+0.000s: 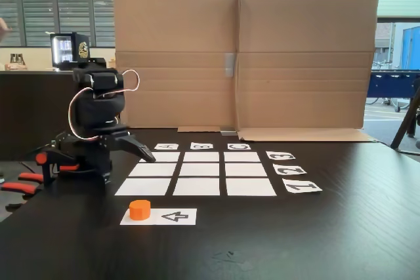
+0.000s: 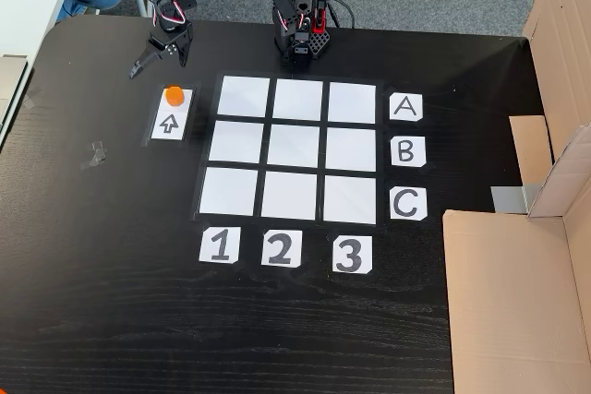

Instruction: Pick up the round, orange token and place it in the grid on square B3.

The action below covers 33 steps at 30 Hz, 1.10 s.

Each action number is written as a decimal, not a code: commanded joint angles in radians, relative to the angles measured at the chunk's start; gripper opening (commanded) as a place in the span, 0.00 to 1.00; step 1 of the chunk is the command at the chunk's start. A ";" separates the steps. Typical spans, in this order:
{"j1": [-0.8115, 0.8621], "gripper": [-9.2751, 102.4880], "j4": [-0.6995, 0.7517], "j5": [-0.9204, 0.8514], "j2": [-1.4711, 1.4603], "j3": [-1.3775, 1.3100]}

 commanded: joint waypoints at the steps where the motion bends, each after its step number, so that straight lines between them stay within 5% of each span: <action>1: -0.031 0.76 -0.003 0.031 -0.017 -0.064; 33: -0.114 0.75 -0.046 0.107 -0.196 -0.166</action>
